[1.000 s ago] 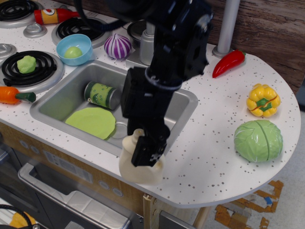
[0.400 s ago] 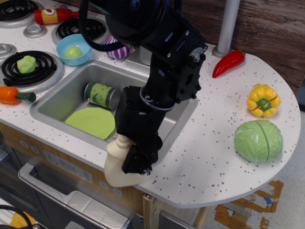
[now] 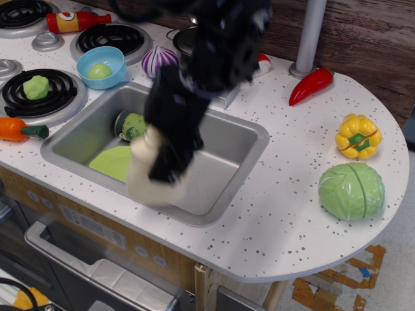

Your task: Put detergent in sink

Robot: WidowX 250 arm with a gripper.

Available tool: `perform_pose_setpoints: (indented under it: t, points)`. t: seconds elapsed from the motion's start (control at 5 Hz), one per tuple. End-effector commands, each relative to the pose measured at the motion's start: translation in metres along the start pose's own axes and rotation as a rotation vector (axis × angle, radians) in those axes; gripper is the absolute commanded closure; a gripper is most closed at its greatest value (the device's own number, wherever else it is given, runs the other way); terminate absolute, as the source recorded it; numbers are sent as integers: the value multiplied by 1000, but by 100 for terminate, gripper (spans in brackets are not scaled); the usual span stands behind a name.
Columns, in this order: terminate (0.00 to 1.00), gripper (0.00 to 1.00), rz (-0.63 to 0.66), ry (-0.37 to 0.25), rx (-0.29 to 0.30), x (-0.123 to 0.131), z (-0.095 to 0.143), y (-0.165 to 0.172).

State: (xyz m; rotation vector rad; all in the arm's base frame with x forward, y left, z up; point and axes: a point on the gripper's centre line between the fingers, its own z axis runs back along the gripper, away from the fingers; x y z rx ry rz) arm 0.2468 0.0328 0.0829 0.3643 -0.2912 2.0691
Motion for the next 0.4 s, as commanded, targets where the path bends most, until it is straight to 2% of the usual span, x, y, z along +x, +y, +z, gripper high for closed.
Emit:
perform_pose_setpoints:
  t: [0.0,0.2]
  points:
    - [0,100,-137,16,-100,25,3,-63]
    - [100,100,-265,183,-127,13,-13,-99]
